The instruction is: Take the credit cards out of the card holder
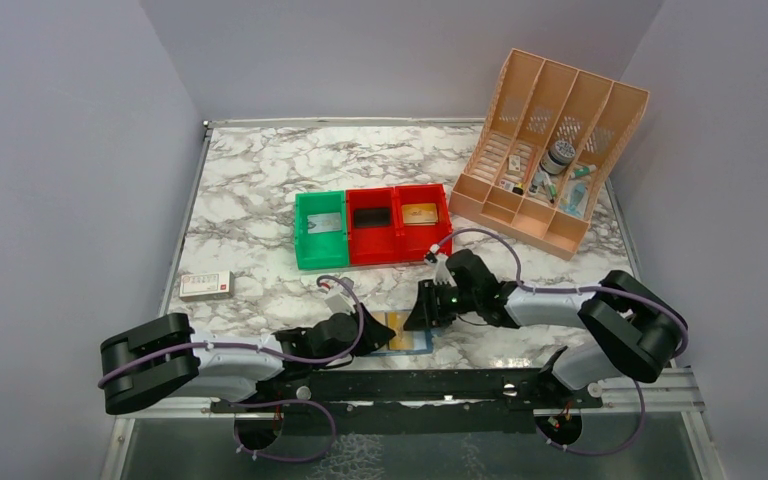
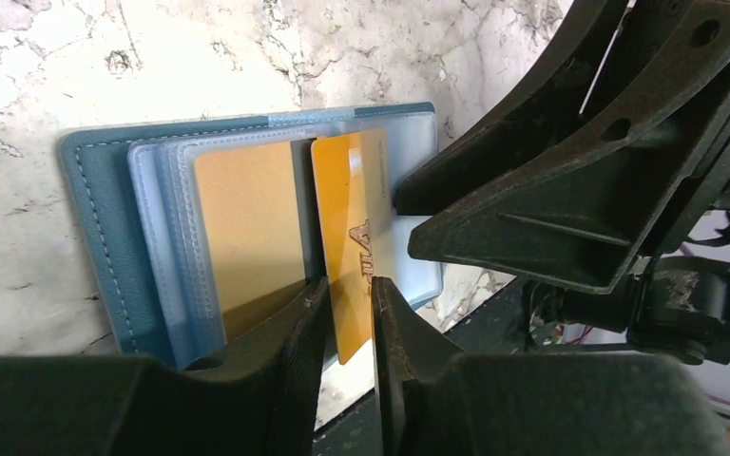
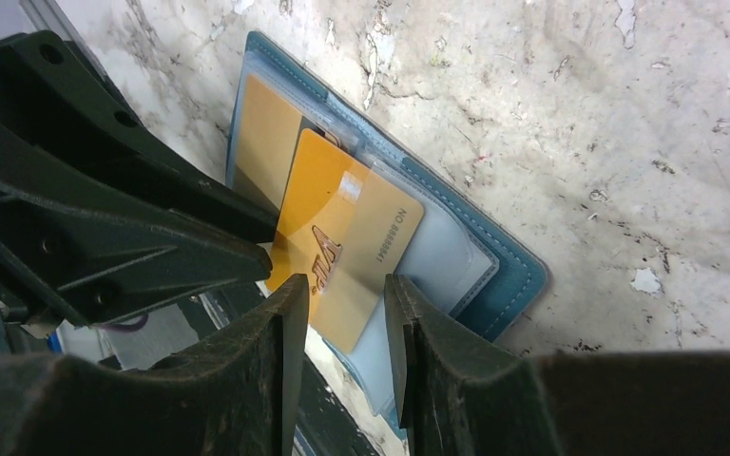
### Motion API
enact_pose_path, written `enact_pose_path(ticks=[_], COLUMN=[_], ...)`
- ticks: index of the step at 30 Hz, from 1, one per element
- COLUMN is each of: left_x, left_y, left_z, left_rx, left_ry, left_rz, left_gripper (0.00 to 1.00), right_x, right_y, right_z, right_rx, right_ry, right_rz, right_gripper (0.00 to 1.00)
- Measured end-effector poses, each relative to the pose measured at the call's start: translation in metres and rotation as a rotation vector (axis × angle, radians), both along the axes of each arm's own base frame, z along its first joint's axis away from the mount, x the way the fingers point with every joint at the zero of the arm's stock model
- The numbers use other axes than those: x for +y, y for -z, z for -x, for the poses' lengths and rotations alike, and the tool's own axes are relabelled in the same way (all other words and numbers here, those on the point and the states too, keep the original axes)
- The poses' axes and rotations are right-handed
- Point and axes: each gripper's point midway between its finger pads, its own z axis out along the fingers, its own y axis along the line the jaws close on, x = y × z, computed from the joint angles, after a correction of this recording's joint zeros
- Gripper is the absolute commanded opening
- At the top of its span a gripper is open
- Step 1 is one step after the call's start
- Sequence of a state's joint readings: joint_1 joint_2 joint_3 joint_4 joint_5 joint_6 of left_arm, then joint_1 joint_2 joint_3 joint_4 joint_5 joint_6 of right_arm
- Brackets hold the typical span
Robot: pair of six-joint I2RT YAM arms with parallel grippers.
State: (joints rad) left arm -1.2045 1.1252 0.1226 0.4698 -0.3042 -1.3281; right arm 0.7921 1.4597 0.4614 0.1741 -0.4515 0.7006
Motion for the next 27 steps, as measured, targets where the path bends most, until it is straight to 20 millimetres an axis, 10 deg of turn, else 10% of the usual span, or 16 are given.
enact_pose_path(ticks=[11,19,27], left_x=[-0.007,-0.011,-0.009], left_y=[-0.003,-0.001,-0.006], left_z=[-0.001,0.0,0.001], left_rx=[-0.006,0.003,-0.002], left_ry=[0.008,0.02,0.02], left_rz=[0.028,0.028,0.03], left_gripper=[0.33,0.0,0.0], right_x=[0.007,0.007,0.002], right_y=[0.0,-0.001,-0.003], right_z=[-0.002,-0.002,-0.005], right_rx=[0.005,0.003,-0.022], right_ry=[0.01,0.008,0.016], right_rz=[-0.049,-0.053,-0.016], right_gripper=[0.37,0.37,0.38])
